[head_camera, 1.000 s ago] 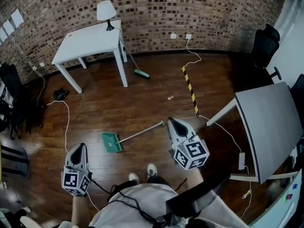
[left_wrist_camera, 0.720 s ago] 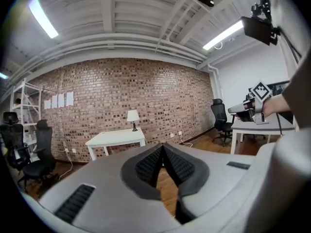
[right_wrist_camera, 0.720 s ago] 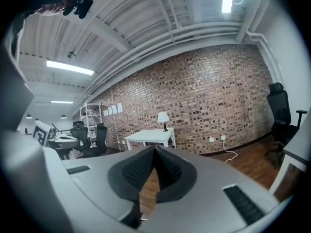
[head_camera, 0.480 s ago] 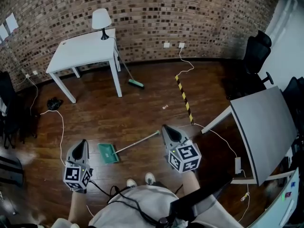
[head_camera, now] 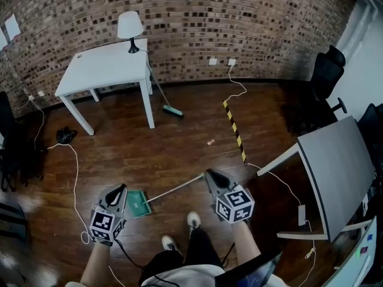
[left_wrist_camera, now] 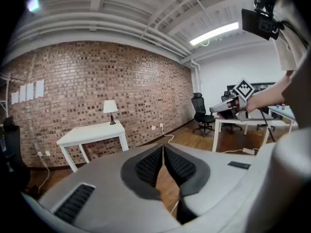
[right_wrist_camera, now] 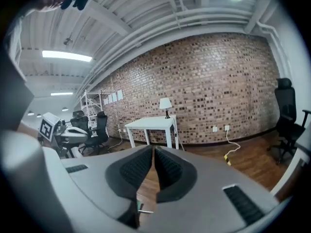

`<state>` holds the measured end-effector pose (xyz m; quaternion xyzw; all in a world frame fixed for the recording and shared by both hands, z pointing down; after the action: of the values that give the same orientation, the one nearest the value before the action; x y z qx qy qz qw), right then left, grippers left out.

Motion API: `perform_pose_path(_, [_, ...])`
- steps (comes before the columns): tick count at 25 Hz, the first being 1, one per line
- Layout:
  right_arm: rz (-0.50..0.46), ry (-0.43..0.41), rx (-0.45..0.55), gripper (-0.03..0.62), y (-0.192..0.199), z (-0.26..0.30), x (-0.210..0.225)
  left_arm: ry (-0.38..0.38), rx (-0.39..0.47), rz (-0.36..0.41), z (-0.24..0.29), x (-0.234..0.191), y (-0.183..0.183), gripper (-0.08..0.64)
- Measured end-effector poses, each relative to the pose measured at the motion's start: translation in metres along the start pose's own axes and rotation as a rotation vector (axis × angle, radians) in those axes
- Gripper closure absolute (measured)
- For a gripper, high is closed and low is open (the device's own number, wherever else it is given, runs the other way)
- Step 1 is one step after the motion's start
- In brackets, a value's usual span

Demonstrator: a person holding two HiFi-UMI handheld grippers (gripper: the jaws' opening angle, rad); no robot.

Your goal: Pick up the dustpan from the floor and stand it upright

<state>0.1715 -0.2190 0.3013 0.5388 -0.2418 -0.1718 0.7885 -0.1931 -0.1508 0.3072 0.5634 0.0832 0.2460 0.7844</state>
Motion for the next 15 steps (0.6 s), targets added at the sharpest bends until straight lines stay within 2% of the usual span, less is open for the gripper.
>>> perform_pose_path(3, [0.069, -0.017, -0.035, 0.565, 0.034, 0.026, 0.022, 0.027, -0.049, 0.004, 0.029, -0.001, 0.026, 0.524])
perform_pose_path(5, [0.022, -0.04, -0.074, 0.543, 0.063, 0.05, 0.037, 0.062, -0.079, 0.006, 0.058, -0.002, 0.051, 0.484])
perform_pose_path(6, [0.002, -0.06, -0.092, 0.503, 0.08, 0.063, 0.045, 0.084, -0.094, 0.009, 0.074, -0.001, 0.068, 0.463])
perform_pose_path(8, [0.007, -0.099, -0.112, 0.437, 0.116, 0.094, 0.063, 0.123, -0.122, 0.017, 0.109, -0.002, 0.107, 0.442])
perform_pose_path(9, [0.022, -0.113, -0.116, 0.425, 0.136, 0.11, 0.073, 0.139, -0.139, 0.021, 0.127, -0.003, 0.128, 0.439])
perform_pose_path(12, [0.073, -0.118, -0.139, 0.414, 0.201, 0.153, 0.104, 0.177, -0.199, 0.035, 0.183, 0.002, 0.191, 0.423])
perform_pose_path(15, [0.123, -0.108, -0.176, 0.414, 0.276, 0.186, 0.13, 0.231, -0.251, 0.089, 0.232, 0.021, 0.255, 0.411])
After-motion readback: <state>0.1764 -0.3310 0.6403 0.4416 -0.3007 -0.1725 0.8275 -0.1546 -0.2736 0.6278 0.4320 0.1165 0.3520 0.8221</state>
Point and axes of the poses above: the fingertips, and each gripper's own axes: z forward along the fingers, x to its right, y out of its underside, the point moved 8 cm from there along -z, backward along the fingers, and after that the axes turned 1 degree about z, right-handed, at the moved point
